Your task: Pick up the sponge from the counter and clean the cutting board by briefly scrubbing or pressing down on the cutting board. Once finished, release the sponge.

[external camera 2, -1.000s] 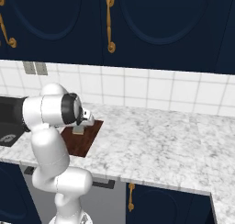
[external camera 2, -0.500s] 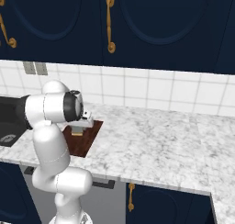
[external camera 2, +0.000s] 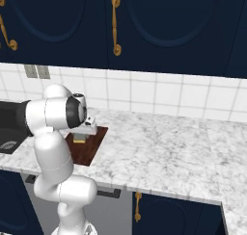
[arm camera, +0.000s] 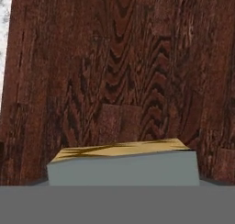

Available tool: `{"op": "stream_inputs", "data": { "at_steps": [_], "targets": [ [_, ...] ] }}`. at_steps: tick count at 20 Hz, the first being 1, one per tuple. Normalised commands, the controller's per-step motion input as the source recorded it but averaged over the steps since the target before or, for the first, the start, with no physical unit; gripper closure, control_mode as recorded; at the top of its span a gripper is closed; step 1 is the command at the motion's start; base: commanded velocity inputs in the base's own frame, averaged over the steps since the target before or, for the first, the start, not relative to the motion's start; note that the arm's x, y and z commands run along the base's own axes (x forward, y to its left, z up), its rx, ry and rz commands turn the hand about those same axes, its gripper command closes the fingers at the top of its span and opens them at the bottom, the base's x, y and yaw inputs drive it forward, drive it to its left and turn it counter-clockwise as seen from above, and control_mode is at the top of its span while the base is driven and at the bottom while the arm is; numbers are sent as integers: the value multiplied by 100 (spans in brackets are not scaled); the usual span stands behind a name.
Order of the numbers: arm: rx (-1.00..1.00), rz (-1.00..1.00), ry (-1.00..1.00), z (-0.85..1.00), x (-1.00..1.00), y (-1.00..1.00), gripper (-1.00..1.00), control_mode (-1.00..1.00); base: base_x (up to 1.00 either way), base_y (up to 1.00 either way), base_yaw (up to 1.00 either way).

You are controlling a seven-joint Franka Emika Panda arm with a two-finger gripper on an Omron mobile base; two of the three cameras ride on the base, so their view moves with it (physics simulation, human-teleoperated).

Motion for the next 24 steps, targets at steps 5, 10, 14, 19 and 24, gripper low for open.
{"op": "stream_inputs", "data": {
  "at_steps": [5, 10, 14, 19, 24],
  "targets": [
    [0, 0, 2, -64, -71, 0, 100, -100, 0, 0, 0],
    [3, 0, -1, -16, -68, 0, 100, -100, 0, 0, 0],
    [3, 0, 1, -21, -79, 0, 100, -100, 0, 0, 0],
    [0, 0, 11, -38, -72, -1, 100, -100, 0, 0, 0],
    [0, 0, 24, -24, -65, 0, 100, -100, 0, 0, 0]
  ]
}}
